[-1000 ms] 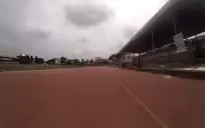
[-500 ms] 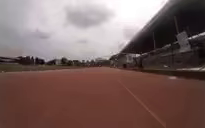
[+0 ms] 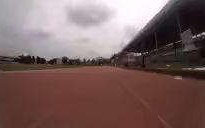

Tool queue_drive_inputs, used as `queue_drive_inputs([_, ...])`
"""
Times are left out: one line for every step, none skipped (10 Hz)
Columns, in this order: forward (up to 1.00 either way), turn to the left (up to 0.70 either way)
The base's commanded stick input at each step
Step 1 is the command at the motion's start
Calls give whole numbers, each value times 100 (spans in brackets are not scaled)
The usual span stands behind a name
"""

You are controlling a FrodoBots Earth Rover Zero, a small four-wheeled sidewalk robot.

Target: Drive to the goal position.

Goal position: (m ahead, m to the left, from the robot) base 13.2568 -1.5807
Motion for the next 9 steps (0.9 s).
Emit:
queue_drive_inputs([70,0])
queue_drive_inputs([70,0])
queue_drive_inputs([70,0])
queue_drive_inputs([70,0])
queue_drive_inputs([70,0])
queue_drive_inputs([70,0])
queue_drive_inputs([70,0])
queue_drive_inputs([70,0])
queue_drive_inputs([70,0])
